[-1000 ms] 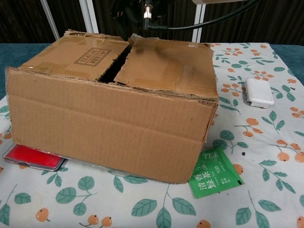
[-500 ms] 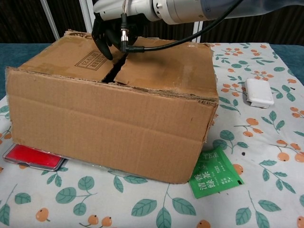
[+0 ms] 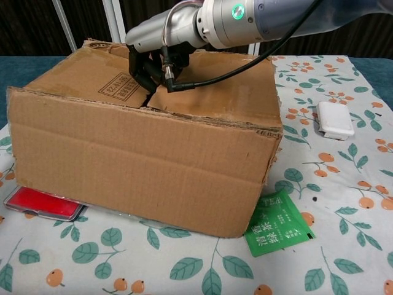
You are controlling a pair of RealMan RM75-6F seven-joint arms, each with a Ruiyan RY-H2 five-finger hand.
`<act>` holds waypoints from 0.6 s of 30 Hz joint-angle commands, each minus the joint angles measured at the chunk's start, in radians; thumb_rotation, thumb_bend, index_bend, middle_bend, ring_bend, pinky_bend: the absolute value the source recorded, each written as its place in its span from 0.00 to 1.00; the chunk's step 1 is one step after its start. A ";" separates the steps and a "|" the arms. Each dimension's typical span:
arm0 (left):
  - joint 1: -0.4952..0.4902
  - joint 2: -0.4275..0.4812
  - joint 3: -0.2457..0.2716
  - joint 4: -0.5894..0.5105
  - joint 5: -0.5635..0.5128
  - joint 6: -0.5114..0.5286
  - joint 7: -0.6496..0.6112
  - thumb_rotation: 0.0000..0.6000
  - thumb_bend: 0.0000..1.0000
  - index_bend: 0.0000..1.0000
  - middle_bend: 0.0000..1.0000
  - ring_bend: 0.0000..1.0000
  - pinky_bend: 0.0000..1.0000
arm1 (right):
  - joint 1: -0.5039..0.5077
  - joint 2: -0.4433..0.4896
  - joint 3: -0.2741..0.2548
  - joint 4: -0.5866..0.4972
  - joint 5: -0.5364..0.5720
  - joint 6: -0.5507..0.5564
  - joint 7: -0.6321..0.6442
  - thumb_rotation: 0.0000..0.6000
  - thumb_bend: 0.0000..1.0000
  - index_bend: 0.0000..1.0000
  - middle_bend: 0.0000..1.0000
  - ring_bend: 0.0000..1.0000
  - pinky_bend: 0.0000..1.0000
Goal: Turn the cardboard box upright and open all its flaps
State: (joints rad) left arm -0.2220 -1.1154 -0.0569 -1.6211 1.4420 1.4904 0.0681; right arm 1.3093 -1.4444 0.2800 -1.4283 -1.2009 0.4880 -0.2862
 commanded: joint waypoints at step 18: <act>0.007 0.007 -0.007 -0.020 0.010 -0.015 -0.012 1.00 0.21 0.00 0.00 0.00 0.00 | 0.026 0.085 -0.066 -0.058 0.000 0.008 -0.095 1.00 1.00 0.75 0.58 0.31 0.30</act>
State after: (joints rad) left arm -0.2149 -1.1089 -0.0643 -1.6408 1.4523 1.4751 0.0566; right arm 1.3326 -1.3643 0.2184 -1.4811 -1.2039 0.4946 -0.3741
